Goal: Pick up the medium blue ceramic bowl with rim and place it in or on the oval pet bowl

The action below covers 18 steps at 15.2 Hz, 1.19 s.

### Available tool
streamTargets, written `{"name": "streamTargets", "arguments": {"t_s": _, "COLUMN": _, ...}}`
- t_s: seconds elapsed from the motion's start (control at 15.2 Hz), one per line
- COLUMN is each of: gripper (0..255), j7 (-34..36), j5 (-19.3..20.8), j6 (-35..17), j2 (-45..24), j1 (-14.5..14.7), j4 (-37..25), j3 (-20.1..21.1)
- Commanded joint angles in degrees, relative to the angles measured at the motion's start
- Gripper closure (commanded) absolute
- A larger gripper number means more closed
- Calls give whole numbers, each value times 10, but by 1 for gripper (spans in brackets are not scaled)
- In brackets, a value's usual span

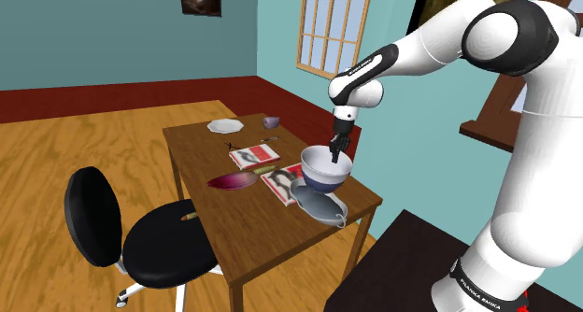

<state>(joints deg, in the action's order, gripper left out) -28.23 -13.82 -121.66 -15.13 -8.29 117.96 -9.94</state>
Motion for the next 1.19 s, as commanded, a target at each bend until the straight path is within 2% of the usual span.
{"name": "streamTargets", "arguments": {"t_s": 0.0, "gripper": 255, "j7": -4, "j5": -4, "j6": -12, "j2": -10, "j1": -1, "j4": 2, "j3": 1}}
{"name": "streamTargets", "arguments": {"t_s": 0.53, "gripper": 255, "j7": -22, "j5": -21, "j6": -64, "j2": -56, "j1": -4, "j4": 11, "j3": 8}}
{"name": "streamTargets", "arguments": {"t_s": 1.06, "gripper": 255, "j7": -22, "j5": -21, "j6": -64, "j2": -56, "j1": -4, "j4": 11, "j3": 8}}
{"name": "streamTargets", "arguments": {"t_s": 1.12, "gripper": 0, "j7": -22, "j5": -21, "j6": -64, "j2": -56, "j1": -4, "j4": 11, "j3": 8}}
